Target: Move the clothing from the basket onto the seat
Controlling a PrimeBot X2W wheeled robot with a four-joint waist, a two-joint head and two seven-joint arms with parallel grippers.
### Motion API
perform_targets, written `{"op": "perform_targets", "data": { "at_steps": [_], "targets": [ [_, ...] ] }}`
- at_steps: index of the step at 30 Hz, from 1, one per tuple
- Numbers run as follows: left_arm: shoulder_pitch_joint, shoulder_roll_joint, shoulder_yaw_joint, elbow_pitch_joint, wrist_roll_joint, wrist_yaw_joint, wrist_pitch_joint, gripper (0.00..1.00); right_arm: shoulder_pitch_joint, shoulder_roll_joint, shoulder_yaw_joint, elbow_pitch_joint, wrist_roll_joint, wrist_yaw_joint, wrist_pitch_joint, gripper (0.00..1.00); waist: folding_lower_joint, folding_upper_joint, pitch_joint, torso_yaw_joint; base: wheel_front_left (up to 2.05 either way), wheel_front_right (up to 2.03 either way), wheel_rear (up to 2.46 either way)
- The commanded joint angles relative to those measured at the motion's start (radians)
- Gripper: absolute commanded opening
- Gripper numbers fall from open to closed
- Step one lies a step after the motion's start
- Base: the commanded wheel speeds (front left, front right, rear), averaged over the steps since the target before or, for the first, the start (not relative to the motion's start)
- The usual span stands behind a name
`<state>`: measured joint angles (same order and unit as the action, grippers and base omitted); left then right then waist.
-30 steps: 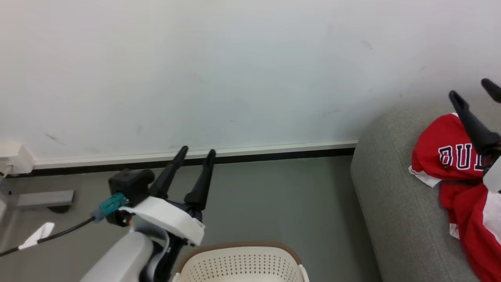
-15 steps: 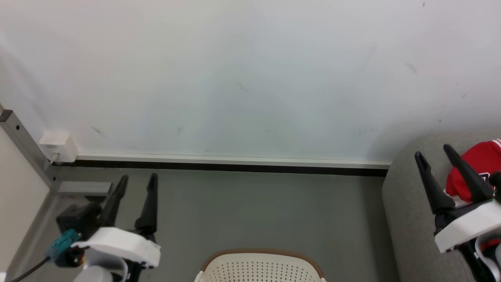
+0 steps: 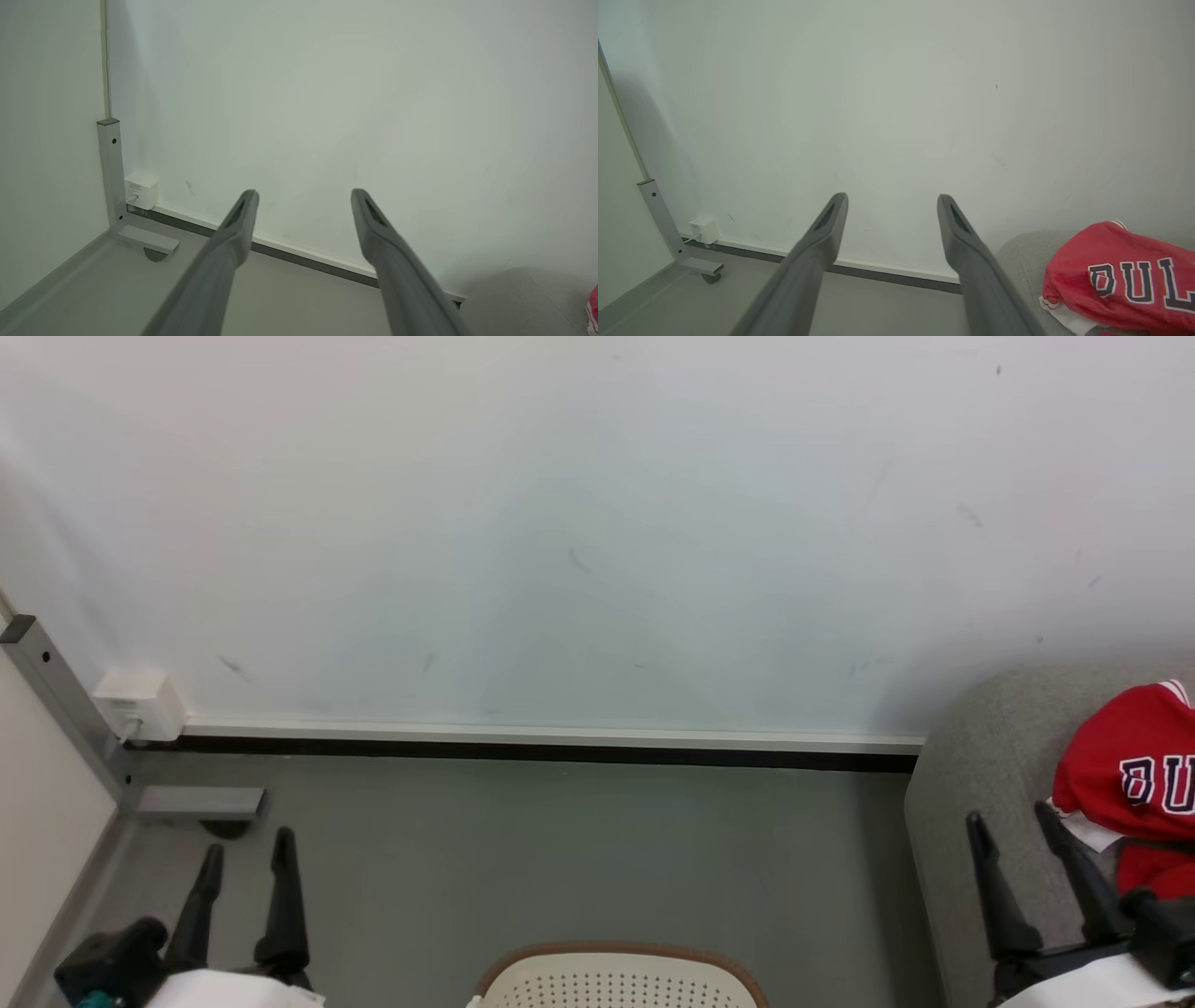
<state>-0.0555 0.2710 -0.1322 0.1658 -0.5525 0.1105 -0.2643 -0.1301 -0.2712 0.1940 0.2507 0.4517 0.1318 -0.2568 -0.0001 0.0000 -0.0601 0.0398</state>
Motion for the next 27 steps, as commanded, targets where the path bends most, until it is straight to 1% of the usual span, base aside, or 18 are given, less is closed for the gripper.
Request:
{"op": "perform_targets", "data": {
  "at_steps": [1, 5, 9, 17, 27],
  "targets": [
    [0.019, -0.009, 0.022, -0.015, 0.033, -0.004, 0.000, 1.00, 0.017, 0.016, -0.006, 0.002, -0.016, -0.002, -0.007, 1.00, 0.0001, 0.0000, 0.000, -0.006, 0.00, 0.00, 0.00],
    [0.066, -0.041, 0.075, -0.024, 0.109, -0.020, 0.000, 1.00, 0.035, 0.067, -0.017, -0.006, -0.058, -0.002, -0.008, 1.00, 0.0001, 0.0000, 0.001, -0.014, 0.00, 0.00, 0.00],
    [0.095, -0.077, 0.115, -0.010, 0.165, -0.039, 0.000, 1.00, 0.054, 0.095, -0.024, -0.021, -0.079, -0.002, -0.008, 1.00, 0.0001, 0.0000, -0.002, -0.016, 0.00, 0.00, 0.00],
    [0.102, -0.136, 0.170, 0.014, 0.231, -0.087, 0.000, 1.00, 0.048, 0.090, -0.022, -0.022, -0.095, -0.002, -0.009, 1.00, 0.0001, 0.0000, -0.013, -0.013, 0.00, 0.00, 0.00],
    [0.093, -0.170, 0.216, 0.038, 0.279, -0.125, 0.000, 1.00, 0.048, 0.095, -0.022, -0.009, -0.096, -0.002, -0.009, 1.00, 0.0001, 0.0000, -0.015, -0.016, 0.00, 0.00, 0.00]
  ]
}}
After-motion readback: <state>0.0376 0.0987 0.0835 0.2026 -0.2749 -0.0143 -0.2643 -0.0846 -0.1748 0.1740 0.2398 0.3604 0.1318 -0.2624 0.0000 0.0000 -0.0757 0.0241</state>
